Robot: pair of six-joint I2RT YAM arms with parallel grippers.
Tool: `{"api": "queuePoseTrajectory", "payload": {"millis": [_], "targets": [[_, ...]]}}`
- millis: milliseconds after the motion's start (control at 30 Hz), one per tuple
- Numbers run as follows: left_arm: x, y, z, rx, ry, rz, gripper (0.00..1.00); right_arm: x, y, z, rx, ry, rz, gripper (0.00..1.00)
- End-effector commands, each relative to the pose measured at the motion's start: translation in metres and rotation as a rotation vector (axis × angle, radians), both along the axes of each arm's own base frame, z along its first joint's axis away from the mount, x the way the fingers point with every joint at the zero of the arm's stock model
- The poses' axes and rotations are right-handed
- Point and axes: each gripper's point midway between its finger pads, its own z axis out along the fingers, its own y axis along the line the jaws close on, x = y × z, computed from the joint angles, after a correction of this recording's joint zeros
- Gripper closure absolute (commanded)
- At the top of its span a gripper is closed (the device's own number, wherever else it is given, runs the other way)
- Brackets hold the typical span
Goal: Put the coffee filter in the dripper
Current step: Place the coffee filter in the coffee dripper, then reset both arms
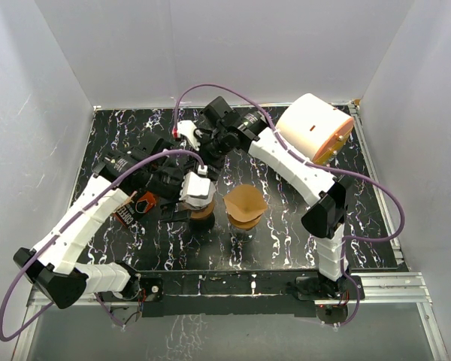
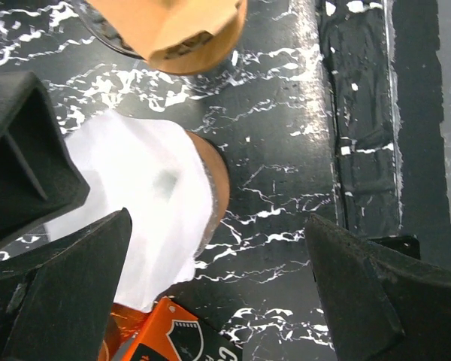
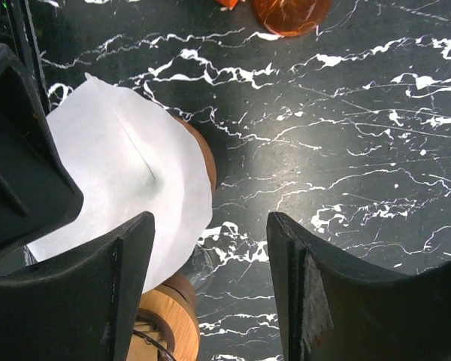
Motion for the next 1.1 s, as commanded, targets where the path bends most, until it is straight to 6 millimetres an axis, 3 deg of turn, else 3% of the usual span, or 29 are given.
{"api": "queuePoseTrajectory", "payload": {"millis": [0, 167, 400, 600, 733, 767, 1067], "targets": [[0.011, -0.006, 0.028, -0.062, -0.043, 0.046, 0.01, 0.01, -0.01, 0.071, 0.16, -0.09, -0.051, 0.4], [0.036, -0.009, 0.058, -0.13, -0.094, 0.163, 0.01, 0.045, -0.039, 0.101, 0.237, -0.118, -0.197, 0.39], [0.097, 0.011, 0.082, -0.162, -0.19, 0.478, 0.01, 0.097, -0.1, 0.132, 0.316, -0.172, -0.462, 0.35], [0.161, 0.054, 0.101, -0.229, -0.286, 0.854, 0.01, 0.134, -0.152, 0.129, 0.284, -0.241, -0.7, 0.29], [0.189, 0.084, 0.099, -0.23, -0.339, 1.055, 0.01, 0.148, -0.17, 0.114, 0.236, -0.268, -0.8, 0.22], [0.195, 0.089, 0.1, -0.24, -0.35, 1.09, 0.01, 0.146, -0.177, 0.121, 0.241, -0.289, -0.818, 0.2], [0.216, 0.115, 0.095, -0.305, -0.431, 1.274, 0.01, 0.157, -0.204, 0.11, 0.213, -0.327, -0.964, 0.05]]}}
